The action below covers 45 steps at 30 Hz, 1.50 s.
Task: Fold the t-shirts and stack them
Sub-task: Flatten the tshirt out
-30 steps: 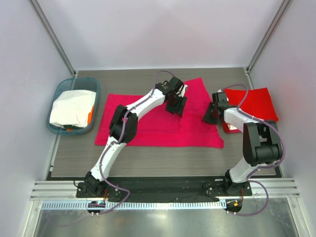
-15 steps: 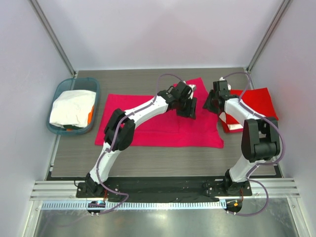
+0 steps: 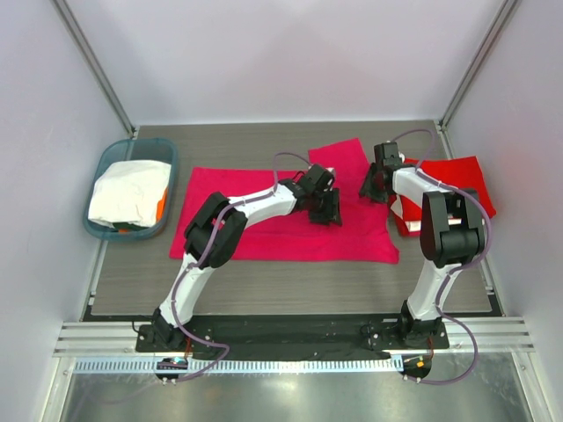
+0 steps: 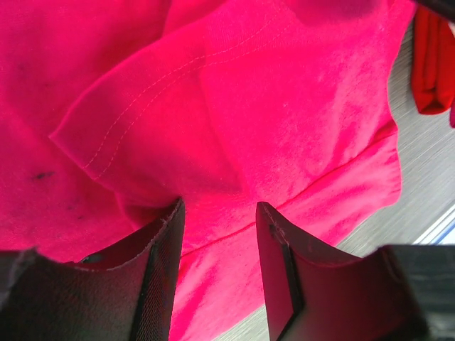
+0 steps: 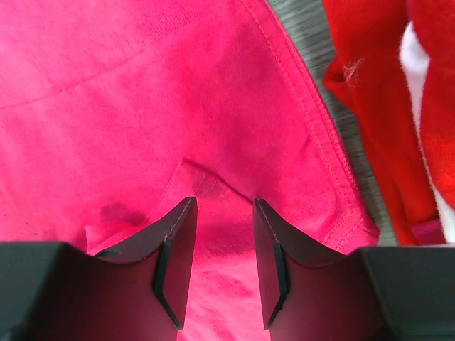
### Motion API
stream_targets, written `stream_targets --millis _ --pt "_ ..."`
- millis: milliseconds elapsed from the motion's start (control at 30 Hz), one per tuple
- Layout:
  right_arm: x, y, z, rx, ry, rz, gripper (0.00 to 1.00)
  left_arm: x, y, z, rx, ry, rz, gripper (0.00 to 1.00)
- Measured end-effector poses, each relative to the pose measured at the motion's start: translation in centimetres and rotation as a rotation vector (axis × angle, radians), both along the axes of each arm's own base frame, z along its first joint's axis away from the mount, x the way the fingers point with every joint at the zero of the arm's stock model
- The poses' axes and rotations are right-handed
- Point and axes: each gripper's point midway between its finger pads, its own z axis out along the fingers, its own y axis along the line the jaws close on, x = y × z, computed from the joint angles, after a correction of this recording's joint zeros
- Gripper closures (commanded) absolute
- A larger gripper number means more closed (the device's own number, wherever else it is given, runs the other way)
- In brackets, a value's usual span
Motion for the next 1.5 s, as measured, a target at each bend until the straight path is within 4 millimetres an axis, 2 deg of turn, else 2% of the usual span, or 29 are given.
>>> stream_targets --millis 267,500,767,800,933,1067,1500 --pt "0.0 -0.1 -0.1 -0.012 0.002 0.019 0.58 0.1 -0.2 0.0 -0.026 -0.009 0.013 0.54" --pt "1.0 0.1 -0.1 -0.037 -0.008 0.039 0.58 0.0 -0.1 -0.1 -0.036 -0.015 0.006 0.54" --pt "1.3 0.8 -0.9 -0.062 0.004 0.070 0.59 -0.2 0.0 -0.1 -0.058 -0.027 -0.002 0.54" --pt "1.4 0.9 -0.9 -0.063 0.003 0.072 0.61 -0.2 0.0 -0.1 -0.061 -0.028 -0.003 0.54" --pt "1.5 0.8 -1.0 -0.078 0.003 0.074 0.81 -0.2 0.0 -0.1 -0.072 -0.030 -0.007 0.54" --pt "1.5 0.6 -0.9 -0.094 0.001 0.065 0.92 -0.2 0.0 -0.1 -0.079 -0.028 -0.011 0.54" --pt "2.2 -0.6 -0.2 -0.151 -0.020 0.026 0.91 -0.2 0.1 -0.1 -0.096 -0.020 -0.019 0.54"
